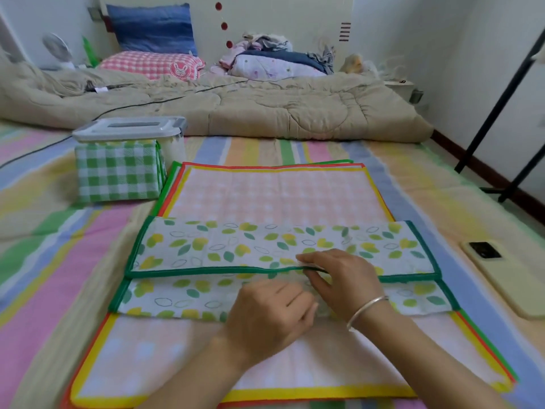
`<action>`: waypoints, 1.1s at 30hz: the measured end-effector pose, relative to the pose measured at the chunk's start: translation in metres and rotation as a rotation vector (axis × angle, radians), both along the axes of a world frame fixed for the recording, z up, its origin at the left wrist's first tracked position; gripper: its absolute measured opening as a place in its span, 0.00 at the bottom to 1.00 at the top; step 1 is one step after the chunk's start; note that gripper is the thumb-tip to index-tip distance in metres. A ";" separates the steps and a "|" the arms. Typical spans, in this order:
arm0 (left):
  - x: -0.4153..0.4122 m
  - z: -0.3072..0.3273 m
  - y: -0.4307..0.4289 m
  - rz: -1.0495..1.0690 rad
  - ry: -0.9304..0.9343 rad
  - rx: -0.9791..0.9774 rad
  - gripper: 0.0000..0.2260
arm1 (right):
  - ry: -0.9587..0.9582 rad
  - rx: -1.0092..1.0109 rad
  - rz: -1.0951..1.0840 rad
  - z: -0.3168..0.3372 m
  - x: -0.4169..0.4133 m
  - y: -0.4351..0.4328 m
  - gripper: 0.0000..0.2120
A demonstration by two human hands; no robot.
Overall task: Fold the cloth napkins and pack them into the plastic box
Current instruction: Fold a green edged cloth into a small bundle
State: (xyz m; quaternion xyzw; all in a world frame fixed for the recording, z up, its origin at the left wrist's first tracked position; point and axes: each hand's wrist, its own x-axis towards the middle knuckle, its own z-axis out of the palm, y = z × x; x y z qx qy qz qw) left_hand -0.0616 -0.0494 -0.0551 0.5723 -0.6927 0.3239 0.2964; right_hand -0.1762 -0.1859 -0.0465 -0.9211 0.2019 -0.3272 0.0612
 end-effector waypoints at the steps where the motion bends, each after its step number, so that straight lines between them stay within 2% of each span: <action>1: 0.002 0.000 0.007 -0.015 -0.012 0.032 0.10 | -0.002 0.003 -0.003 -0.004 -0.001 0.001 0.15; 3: 0.013 -0.003 0.020 -0.009 -0.011 0.134 0.06 | 0.014 -0.015 -0.008 -0.009 -0.002 0.006 0.15; 7: 0.041 -0.016 0.037 0.128 0.104 0.357 0.21 | 0.034 -0.041 0.009 -0.017 -0.008 0.015 0.08; 10: 0.047 -0.020 0.044 0.128 0.160 0.436 0.21 | 0.049 -0.059 0.017 -0.021 -0.013 0.019 0.10; 16: 0.038 -0.017 0.045 0.086 0.217 0.427 0.15 | 0.135 -0.009 0.124 -0.026 -0.031 0.022 0.15; 19: 0.035 -0.019 0.046 0.080 0.230 0.408 0.13 | 0.162 -0.014 0.155 -0.027 -0.037 0.025 0.11; 29: 0.037 -0.020 0.050 0.111 0.339 0.412 0.16 | 0.137 0.044 0.150 -0.022 -0.041 0.035 0.12; 33: 0.037 -0.019 0.052 0.110 0.338 0.437 0.16 | 0.135 -0.012 0.177 -0.021 -0.042 0.037 0.14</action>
